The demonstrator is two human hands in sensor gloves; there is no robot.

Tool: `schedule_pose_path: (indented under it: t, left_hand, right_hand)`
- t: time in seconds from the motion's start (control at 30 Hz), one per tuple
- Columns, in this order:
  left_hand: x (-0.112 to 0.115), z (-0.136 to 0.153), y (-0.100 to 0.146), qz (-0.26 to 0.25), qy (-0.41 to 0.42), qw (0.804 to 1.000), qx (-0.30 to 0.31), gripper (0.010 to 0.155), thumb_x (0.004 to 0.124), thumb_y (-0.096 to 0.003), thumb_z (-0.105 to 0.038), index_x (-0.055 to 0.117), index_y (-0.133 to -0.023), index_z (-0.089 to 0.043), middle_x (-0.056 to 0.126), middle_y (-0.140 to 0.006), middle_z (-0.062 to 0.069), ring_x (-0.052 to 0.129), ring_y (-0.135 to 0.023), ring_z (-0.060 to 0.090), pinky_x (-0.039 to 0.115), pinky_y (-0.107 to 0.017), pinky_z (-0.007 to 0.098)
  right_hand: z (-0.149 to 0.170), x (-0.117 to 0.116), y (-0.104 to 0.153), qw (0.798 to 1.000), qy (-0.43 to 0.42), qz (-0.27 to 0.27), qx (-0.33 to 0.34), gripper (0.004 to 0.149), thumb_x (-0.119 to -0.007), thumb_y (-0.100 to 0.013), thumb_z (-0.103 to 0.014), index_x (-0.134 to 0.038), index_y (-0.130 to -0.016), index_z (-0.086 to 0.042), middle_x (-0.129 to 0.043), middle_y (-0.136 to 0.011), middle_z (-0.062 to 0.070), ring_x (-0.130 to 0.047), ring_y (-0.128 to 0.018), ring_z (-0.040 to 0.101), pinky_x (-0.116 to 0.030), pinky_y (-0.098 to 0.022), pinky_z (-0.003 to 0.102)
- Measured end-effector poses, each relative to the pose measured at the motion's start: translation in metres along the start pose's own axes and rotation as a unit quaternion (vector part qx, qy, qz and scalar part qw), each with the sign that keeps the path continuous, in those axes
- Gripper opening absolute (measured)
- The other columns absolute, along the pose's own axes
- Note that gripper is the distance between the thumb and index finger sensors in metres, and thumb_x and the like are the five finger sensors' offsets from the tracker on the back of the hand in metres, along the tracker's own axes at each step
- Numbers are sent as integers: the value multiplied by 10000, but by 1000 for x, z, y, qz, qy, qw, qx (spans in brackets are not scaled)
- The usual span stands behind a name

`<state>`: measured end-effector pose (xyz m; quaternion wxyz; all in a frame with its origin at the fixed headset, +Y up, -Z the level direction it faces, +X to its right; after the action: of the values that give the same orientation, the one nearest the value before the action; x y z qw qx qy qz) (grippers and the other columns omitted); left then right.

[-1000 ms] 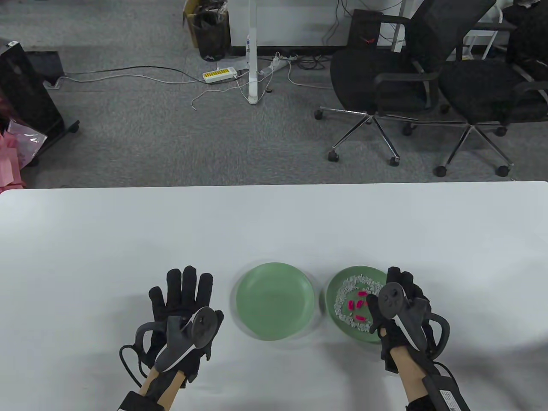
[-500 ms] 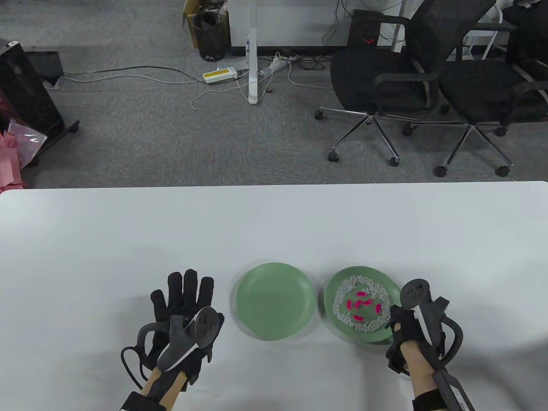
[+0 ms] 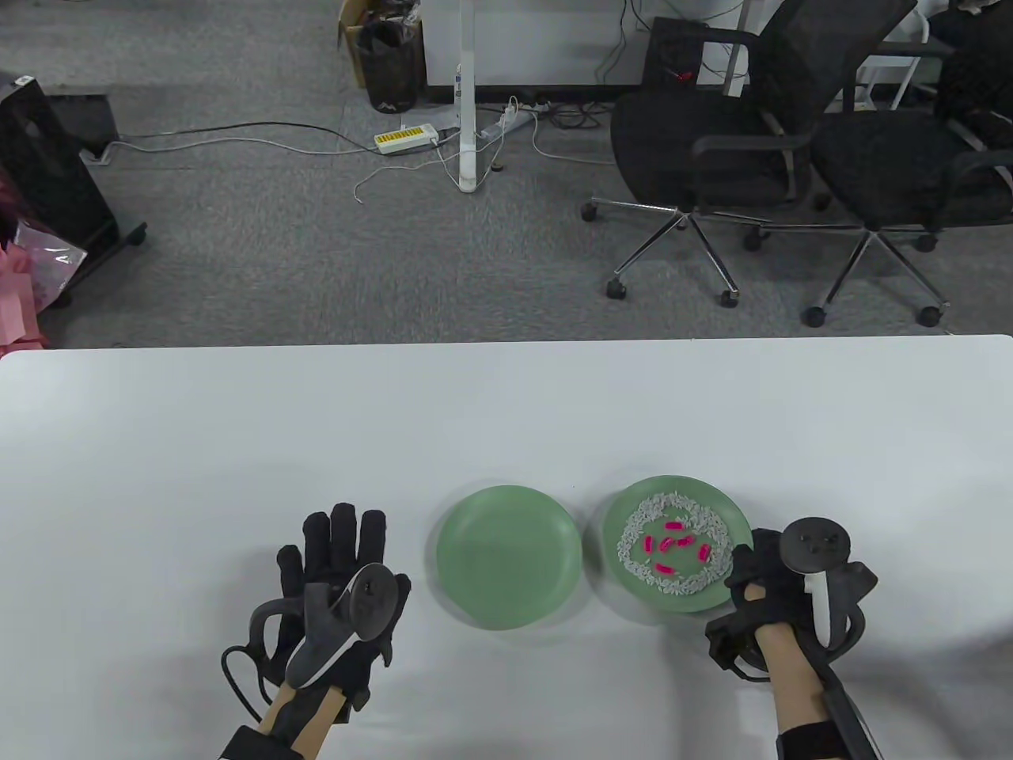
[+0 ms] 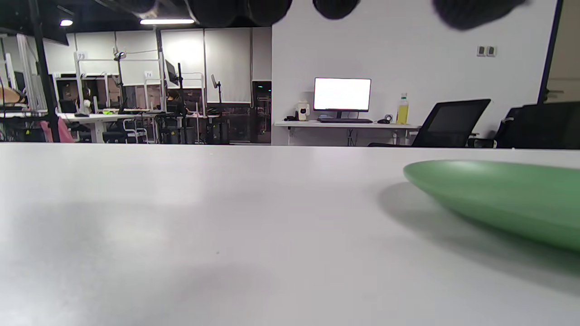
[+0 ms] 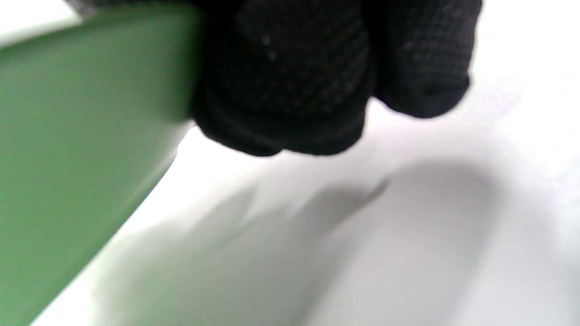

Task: Pick gummy candy with hand pinch into plate

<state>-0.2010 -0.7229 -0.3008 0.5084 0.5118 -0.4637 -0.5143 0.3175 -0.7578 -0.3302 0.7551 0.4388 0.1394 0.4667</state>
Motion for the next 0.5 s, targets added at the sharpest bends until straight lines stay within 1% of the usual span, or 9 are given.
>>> schedule_pose_path:
  t: [0.1,0.2,0.27,0.3,0.4,0.5]
  left_hand:
    - [-2,3,2,13,59,998,-7,828,646,-430,-641,403,-1139,-289,455,-1202,100,538,-1109,455,516,-746,657]
    - [-3,5,4,35,137,990,-9,826,655,-430,-634,433,-1135,-265,530,-1178,116,622,-1071,464,566,-728,641]
    - [-4,7,4,45,174,984,-11,825,658,-429,-631,448,-1132,-253,571,-1162,119,667,-1049,461,591,-717,632]
    - [-4,8,5,52,199,979,-14,825,660,-431,-629,451,-1132,-247,581,-1158,124,677,-1041,464,597,-713,631]
    - [-4,12,5,63,236,969,-20,824,660,-431,-627,470,-1129,-232,619,-1141,130,719,-1015,465,619,-701,623]
    - [-4,17,5,74,278,957,-28,826,654,-430,-630,484,-1125,-216,669,-1115,136,779,-973,467,652,-683,612]
  right_hand:
    - [-16,1,11,999,-21,-18,18,513,-821,-371,-344,-837,-838,-132,-1046,-479,-54,-1021,-263,124,-890,-364,395]
    - [-35,-2,26,997,-41,-43,43,514,-820,-373,-344,-835,-839,-130,-1045,-481,-54,-1020,-263,123,-891,-362,395]
    - [-49,-5,37,995,-45,-57,61,513,-819,-373,-344,-836,-839,-129,-1045,-480,-55,-1021,-260,122,-891,-358,394]
    - [-59,-9,47,994,-48,-69,75,514,-819,-373,-345,-835,-840,-129,-1045,-481,-54,-1021,-260,123,-891,-358,394]
    - [-81,-18,66,989,-48,-89,107,514,-818,-375,-346,-835,-840,-129,-1045,-481,-56,-1021,-259,121,-892,-358,392]
    - [-105,-33,90,981,-47,-119,143,514,-817,-375,-346,-835,-839,-128,-1046,-480,-57,-1021,-259,120,-893,-356,392]
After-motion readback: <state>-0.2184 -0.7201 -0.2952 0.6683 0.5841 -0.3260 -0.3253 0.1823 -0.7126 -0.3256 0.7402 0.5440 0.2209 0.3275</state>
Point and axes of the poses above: the tracker on the back of each hand, its own z axis roughly to the little-finger side, its own y axis roughly from the fingertips to the wrist, x = y × z, the point moved 4 cm from there along -y, roughly from the wrist to the fingertips
